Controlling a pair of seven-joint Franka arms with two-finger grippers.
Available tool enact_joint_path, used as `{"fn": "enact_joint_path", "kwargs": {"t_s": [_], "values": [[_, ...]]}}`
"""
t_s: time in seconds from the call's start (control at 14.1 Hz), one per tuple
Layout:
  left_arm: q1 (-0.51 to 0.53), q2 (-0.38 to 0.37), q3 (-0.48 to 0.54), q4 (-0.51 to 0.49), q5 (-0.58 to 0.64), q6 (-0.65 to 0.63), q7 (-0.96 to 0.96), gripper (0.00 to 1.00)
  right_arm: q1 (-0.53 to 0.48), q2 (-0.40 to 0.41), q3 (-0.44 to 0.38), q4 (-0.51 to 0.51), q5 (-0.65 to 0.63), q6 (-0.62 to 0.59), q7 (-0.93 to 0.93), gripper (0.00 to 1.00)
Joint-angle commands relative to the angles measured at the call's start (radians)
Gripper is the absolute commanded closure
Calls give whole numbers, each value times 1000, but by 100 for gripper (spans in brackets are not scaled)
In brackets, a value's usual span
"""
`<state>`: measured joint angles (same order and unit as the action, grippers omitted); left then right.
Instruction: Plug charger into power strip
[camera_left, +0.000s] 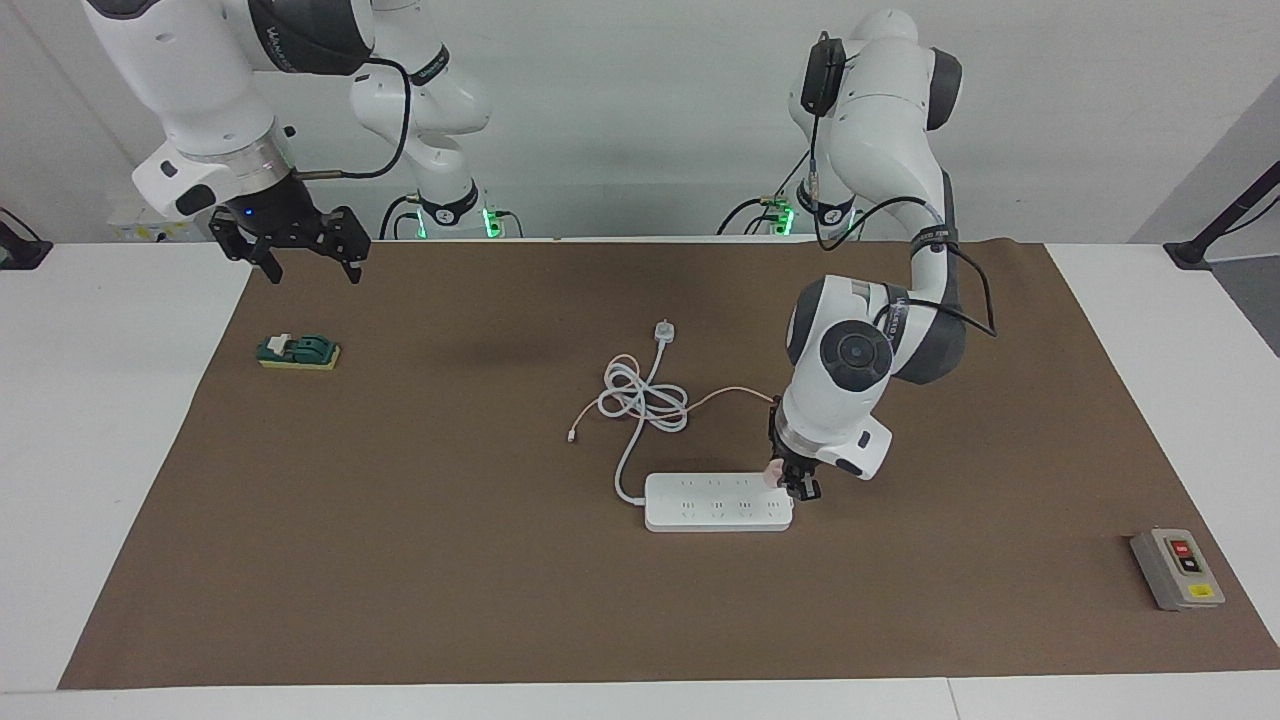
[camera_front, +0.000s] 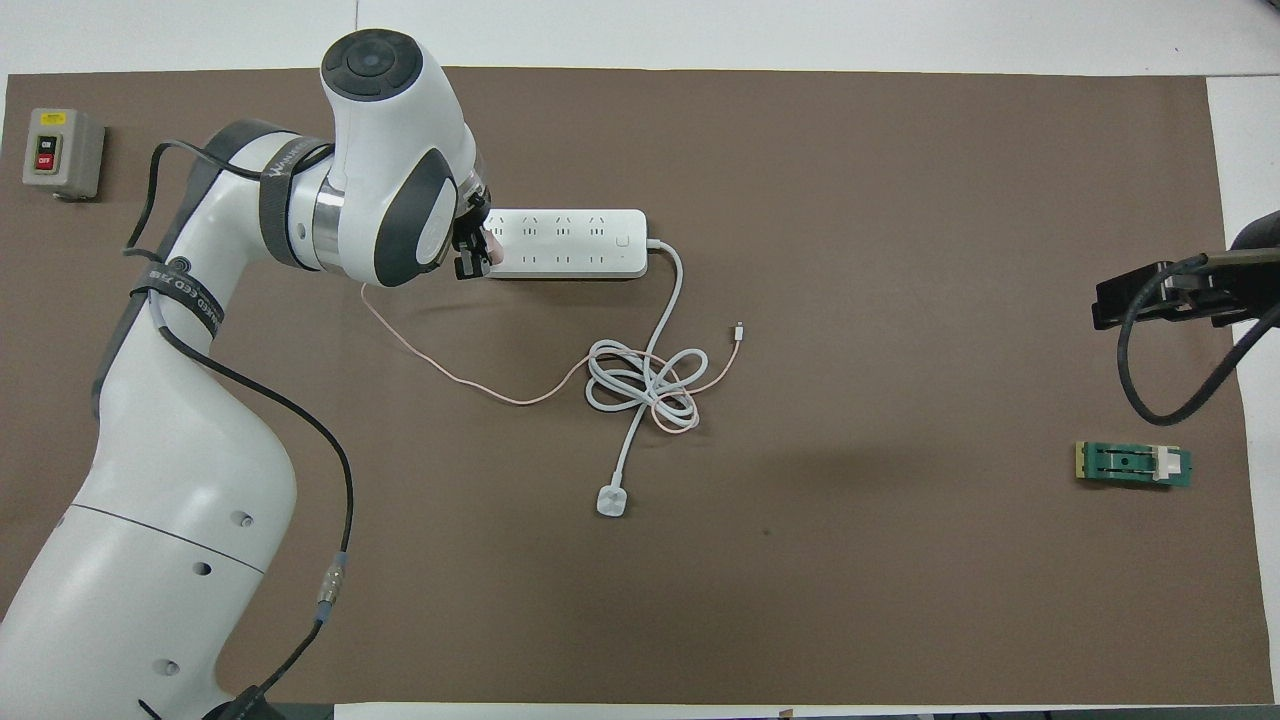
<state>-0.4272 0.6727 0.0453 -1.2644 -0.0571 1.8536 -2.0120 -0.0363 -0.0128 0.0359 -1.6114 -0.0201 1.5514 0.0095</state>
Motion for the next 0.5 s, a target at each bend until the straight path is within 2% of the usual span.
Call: {"fn": "enact_joint_path", "kwargs": {"t_s": [0.0,0.43], "values": [[-8,10,7,13,19,-11,39,100,-11,-21,6,-22,-4,-2,-26,0],[-22,11,2,14,16,-4,49,100,-11,-23,6,-22,-4,-2,-26,0]]}}
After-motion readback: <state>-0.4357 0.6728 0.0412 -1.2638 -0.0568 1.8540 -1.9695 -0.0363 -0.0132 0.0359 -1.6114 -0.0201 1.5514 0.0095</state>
